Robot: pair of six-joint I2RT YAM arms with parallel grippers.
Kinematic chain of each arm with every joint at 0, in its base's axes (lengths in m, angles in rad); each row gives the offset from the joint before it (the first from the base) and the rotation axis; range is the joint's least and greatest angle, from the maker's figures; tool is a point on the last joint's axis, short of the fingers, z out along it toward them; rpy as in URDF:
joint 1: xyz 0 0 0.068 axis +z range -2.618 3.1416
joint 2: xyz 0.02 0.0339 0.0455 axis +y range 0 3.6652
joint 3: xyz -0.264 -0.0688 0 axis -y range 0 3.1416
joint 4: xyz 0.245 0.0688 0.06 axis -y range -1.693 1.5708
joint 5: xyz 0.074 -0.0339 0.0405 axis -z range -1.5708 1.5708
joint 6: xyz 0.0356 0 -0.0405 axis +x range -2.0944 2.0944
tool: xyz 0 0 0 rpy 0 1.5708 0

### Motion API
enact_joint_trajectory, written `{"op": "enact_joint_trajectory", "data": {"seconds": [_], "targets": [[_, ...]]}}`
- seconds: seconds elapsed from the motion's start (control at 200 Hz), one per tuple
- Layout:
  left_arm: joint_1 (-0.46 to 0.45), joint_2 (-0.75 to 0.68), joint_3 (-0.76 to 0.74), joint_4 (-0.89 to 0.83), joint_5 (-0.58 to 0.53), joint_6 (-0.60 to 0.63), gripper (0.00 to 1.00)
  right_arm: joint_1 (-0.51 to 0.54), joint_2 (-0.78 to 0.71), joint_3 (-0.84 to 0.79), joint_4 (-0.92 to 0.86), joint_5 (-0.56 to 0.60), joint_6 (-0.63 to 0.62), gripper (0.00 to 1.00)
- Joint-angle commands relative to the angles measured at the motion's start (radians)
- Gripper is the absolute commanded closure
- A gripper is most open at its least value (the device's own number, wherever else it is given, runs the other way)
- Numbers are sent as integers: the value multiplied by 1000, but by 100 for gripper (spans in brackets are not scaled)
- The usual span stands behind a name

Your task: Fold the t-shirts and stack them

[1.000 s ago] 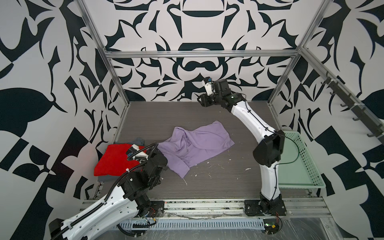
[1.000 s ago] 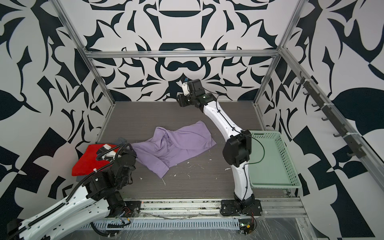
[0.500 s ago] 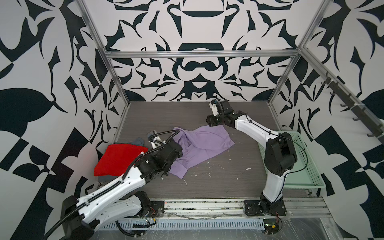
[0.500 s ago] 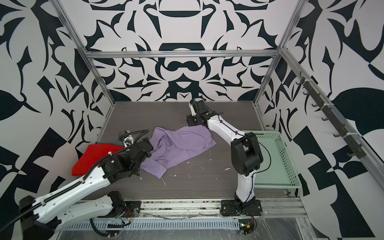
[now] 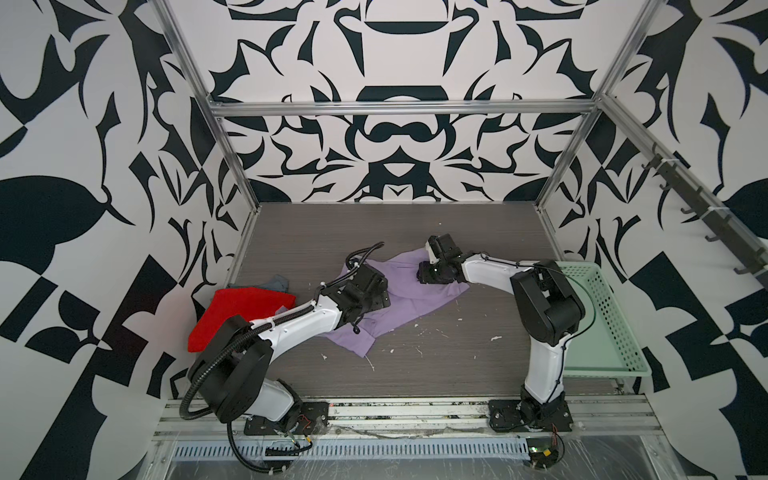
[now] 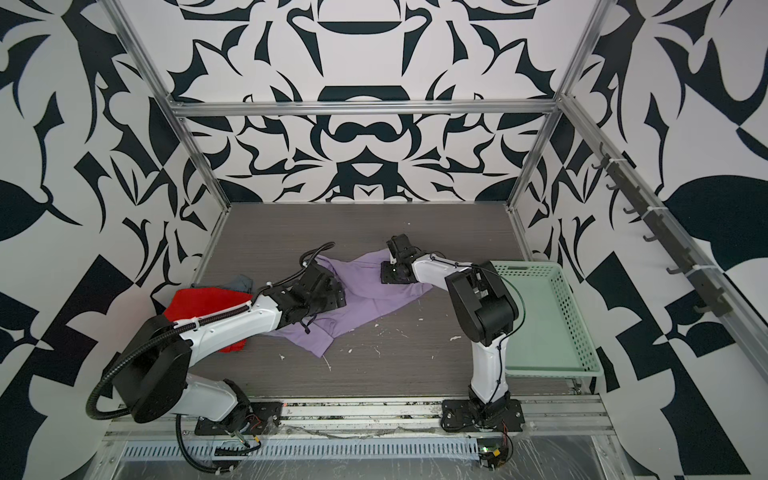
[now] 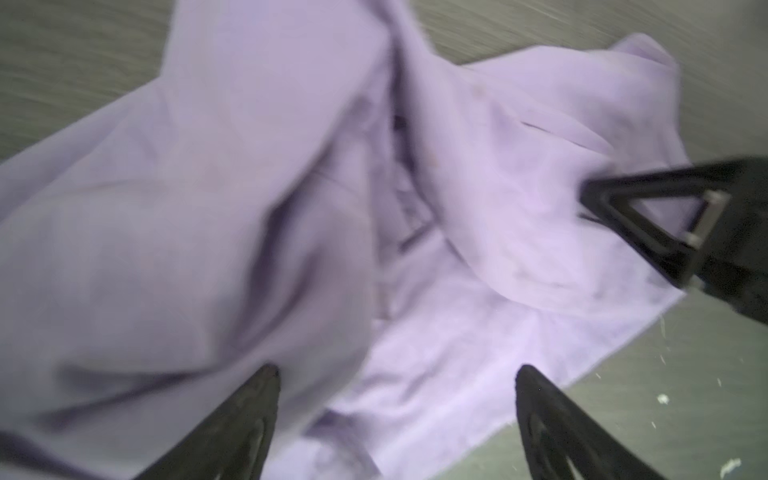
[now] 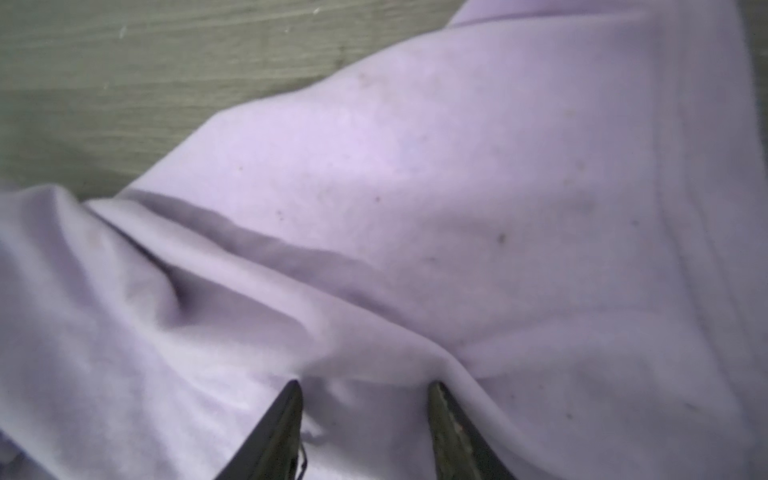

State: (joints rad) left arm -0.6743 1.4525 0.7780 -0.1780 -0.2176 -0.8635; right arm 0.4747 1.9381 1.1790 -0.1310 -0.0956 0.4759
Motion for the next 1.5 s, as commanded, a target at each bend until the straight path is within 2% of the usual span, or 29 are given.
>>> {"op": "enact_joint_trajectory", "data": {"seconds": [0.0, 0.145, 0.24, 0.345, 0.51, 0.65, 0.765, 0.905, 1.035, 1.135, 1.205, 1.225, 1.27, 1.32, 1.355, 1.495], "targets": [[109, -14, -101, 200, 164, -49, 10, -34, -10, -90, 49, 52, 124, 50], [203, 16, -75, 171, 194, 33, 14, -94, -43, -207, 77, 36, 200, 54], [239, 89, 1, 130, 220, 123, 34, -115, -83, -290, 89, 49, 240, 54], [256, 190, 99, 104, 254, 180, 49, -125, -159, -363, 63, 100, 271, 54], [257, 329, 246, 108, 384, 201, 75, -154, -307, -444, 10, 195, 292, 53], [257, 365, 320, 96, 458, 214, 100, -193, -380, -466, -20, 223, 271, 52], [257, 314, 363, 33, 454, 239, 100, -209, -374, -473, -16, 225, 253, 52], [271, 171, 363, -24, 437, 280, 100, -222, -335, -479, -9, 208, 252, 52], [341, 57, 340, -79, 449, 307, 100, -221, -318, -474, 2, 203, 254, 52], [406, 22, 314, -115, 432, 344, 100, -221, -312, -463, -9, 206, 249, 52], [448, 29, 300, -117, 409, 378, 89, -222, -310, -461, -7, 202, 245, 52], [460, 35, 297, -115, 392, 380, 80, -221, -311, -461, -5, 200, 244, 52], [483, 59, 306, -113, 339, 382, 52, -221, -312, -461, -1, 196, 242, 52], [499, 93, 330, -121, 287, 388, 35, -222, -314, -460, 7, 186, 241, 52], [501, 114, 355, -135, 246, 396, 32, -222, -317, -458, 7, 182, 237, 52], [499, 128, 392, -149, 187, 418, 32, -222, -349, -460, 7, 166, 225, 52]]}}
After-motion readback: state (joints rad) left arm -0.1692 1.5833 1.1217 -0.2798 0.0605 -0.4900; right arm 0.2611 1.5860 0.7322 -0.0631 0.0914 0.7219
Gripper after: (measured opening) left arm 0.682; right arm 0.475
